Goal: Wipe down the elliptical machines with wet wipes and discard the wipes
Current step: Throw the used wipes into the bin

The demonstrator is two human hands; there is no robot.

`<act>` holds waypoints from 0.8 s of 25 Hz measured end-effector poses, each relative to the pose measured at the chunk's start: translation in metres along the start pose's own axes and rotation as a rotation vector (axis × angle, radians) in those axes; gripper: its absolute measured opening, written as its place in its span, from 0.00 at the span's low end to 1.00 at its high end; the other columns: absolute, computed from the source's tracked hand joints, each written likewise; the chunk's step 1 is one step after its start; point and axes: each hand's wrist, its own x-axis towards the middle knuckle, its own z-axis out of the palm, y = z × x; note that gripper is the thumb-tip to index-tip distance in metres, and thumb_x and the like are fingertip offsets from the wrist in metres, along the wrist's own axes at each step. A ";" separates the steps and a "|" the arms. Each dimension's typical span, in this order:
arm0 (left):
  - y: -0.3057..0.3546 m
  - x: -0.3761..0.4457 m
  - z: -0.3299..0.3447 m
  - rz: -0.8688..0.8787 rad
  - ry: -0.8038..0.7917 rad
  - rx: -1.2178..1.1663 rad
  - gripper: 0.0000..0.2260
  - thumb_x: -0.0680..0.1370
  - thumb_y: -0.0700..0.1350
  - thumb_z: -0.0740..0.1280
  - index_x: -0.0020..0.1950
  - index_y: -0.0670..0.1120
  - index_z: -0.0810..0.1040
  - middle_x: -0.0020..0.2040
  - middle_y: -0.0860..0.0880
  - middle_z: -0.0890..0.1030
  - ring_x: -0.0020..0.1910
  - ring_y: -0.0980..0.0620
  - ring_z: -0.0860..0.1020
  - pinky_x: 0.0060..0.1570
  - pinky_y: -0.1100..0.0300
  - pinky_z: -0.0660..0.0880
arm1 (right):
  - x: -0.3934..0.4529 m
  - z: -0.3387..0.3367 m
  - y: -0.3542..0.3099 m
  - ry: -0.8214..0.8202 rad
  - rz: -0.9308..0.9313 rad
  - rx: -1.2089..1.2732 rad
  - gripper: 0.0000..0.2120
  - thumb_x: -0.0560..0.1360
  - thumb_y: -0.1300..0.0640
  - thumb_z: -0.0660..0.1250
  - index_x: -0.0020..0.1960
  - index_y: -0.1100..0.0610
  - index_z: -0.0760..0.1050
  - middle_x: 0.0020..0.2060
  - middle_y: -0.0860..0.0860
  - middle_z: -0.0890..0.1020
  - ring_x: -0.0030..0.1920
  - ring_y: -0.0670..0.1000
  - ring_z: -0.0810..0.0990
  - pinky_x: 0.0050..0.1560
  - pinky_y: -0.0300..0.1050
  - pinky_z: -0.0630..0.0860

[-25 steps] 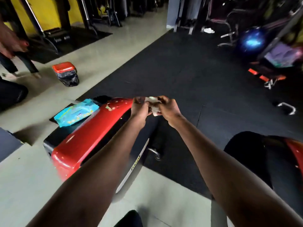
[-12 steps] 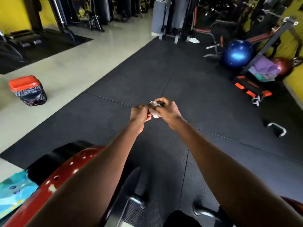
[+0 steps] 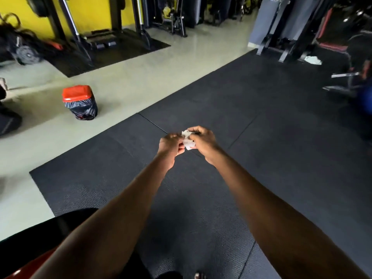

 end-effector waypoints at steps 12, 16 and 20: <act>0.097 0.270 -0.091 0.077 0.248 -0.218 0.09 0.79 0.32 0.59 0.48 0.43 0.77 0.39 0.46 0.80 0.38 0.50 0.78 0.37 0.59 0.75 | 0.270 0.172 -0.066 -0.306 -0.150 -0.134 0.11 0.74 0.65 0.65 0.50 0.51 0.79 0.47 0.51 0.82 0.49 0.54 0.83 0.50 0.57 0.81; 0.149 0.348 -0.147 0.087 0.310 -0.230 0.07 0.80 0.37 0.61 0.48 0.44 0.77 0.44 0.44 0.80 0.42 0.48 0.79 0.45 0.54 0.77 | 0.347 0.247 -0.113 -0.412 -0.193 -0.162 0.11 0.75 0.62 0.67 0.57 0.54 0.79 0.49 0.52 0.82 0.47 0.53 0.83 0.49 0.53 0.82; 0.187 0.406 -0.196 0.111 0.373 -0.267 0.05 0.81 0.40 0.62 0.52 0.41 0.78 0.52 0.39 0.80 0.49 0.44 0.81 0.46 0.54 0.81 | 0.411 0.318 -0.143 -0.529 -0.196 -0.158 0.10 0.75 0.57 0.69 0.56 0.53 0.79 0.48 0.53 0.84 0.45 0.54 0.84 0.47 0.56 0.82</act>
